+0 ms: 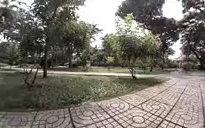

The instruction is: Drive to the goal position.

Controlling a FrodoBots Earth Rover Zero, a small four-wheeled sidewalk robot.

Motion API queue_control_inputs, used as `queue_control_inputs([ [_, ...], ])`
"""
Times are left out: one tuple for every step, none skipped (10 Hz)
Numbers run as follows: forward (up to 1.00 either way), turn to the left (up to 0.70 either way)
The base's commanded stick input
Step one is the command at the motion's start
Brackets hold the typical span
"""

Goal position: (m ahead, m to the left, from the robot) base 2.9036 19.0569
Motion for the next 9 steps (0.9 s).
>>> queue_control_inputs([
  [0.00, 0.45],
  [0.00, 0.45],
  [0.00, 0.45],
  [0.00, 0.45],
  [0.00, 0.45],
  [0.00, 0.45],
  [0.00, 0.45],
  [0.00, 0.45],
  [0.00, 0.45],
])
